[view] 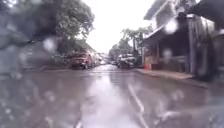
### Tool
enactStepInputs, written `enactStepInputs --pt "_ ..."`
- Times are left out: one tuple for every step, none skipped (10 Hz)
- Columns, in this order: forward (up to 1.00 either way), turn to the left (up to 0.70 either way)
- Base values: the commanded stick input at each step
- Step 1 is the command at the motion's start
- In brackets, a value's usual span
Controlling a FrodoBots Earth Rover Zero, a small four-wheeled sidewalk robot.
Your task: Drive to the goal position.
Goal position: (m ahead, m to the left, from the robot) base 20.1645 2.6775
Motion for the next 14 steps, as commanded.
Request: enactStepInputs --pt "1.0 0.0" --pt "1.0 0.0" --pt "1.0 0.0" --pt "1.0 0.0" --pt "1.0 0.0" --pt "1.0 0.0" --pt "1.0 0.0" --pt "1.0 0.0" --pt "1.0 0.0" --pt "1.0 0.0" --pt "1.0 0.0" --pt "1.0 0.0" --pt "1.0 0.0" --pt "1.0 0.0"
